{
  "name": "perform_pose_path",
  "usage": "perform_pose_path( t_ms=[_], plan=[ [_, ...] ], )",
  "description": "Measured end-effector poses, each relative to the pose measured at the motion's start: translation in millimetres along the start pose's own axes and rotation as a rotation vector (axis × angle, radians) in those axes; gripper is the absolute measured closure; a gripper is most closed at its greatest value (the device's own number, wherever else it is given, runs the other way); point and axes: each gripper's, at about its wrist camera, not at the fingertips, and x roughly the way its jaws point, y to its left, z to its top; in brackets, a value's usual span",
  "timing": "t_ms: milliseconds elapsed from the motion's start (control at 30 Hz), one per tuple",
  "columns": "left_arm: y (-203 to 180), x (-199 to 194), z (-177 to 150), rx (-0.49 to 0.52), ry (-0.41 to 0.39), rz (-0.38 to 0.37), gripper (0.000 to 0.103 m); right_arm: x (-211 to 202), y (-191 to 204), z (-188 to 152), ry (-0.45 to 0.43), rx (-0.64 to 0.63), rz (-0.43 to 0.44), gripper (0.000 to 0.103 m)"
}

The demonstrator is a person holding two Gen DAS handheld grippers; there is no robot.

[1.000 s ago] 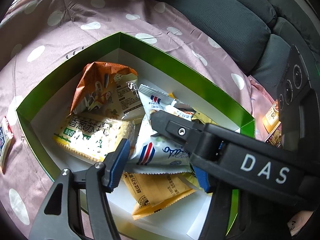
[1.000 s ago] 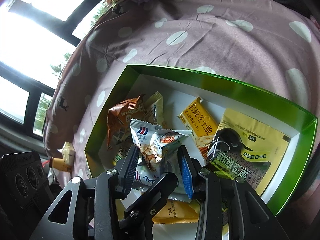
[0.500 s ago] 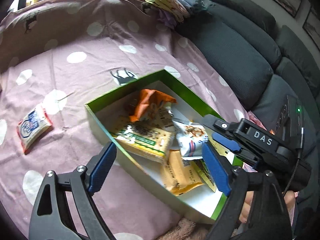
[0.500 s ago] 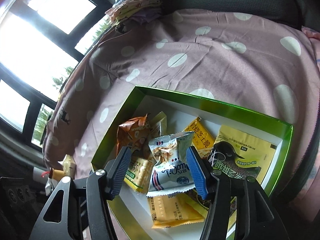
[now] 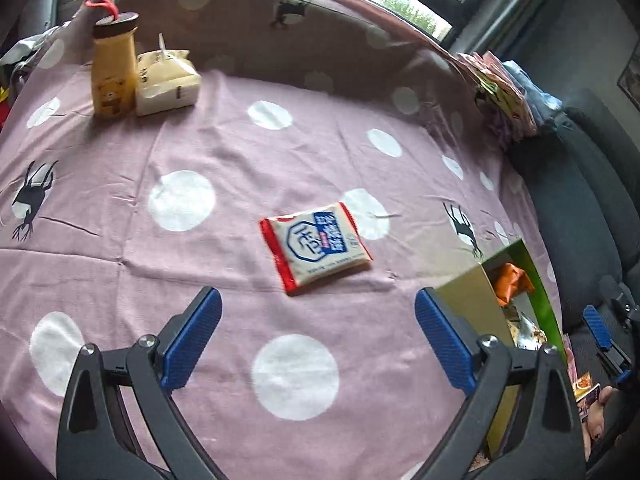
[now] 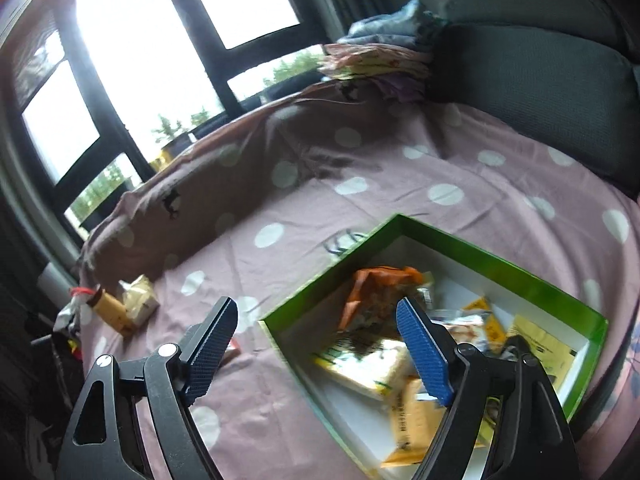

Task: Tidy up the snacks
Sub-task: 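Move the right tool back to the red-edged biscuit pack, then grasp the red-edged biscuit pack with the right tool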

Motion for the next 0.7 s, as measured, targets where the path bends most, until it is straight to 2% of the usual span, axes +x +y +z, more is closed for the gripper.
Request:
perform_pose_path(
  t_ms=[100, 167, 200, 300, 467, 600, 700],
  plan=[
    [27.9, 1.9, 8.2, -0.073, -0.019, -0.009, 0.005, 20.0, 47.3, 1.0, 0.086, -0.083, 0.137, 0.021],
    [36.7, 9.5, 11.6, -0.092, -0.004, -0.023, 0.005, 46.8, 77.3, 0.1, 0.199, -0.125, 0.239, 0.021],
    [39.3, 14.7, 13.0, -0.097, 0.007, -0.026, 0.005, 64.1, 91.4, 0.1, 0.263, -0.142, 0.255, 0.021],
    [39.6, 32.0, 15.3, -0.099, 0.047, -0.020, 0.005, 120.8, 123.0, -1.8, 0.377, -0.191, 0.204, 0.021],
    [42.0, 50.7, 18.4, -0.122, 0.073, -0.030, 0.007, 208.2, 136.1, -21.4, 0.549, -0.202, 0.164, 0.021],
    [42.6, 62.2, 17.5, -0.148, 0.117, -0.060, 0.020, 236.7, 134.7, -38.3, 0.590, -0.230, 0.119, 0.021],
    [36.1, 65.0, 14.9, -0.096, 0.110, -0.029, 0.024, 246.9, 121.7, -39.5, 0.626, -0.151, 0.210, 0.021]
  ],
)
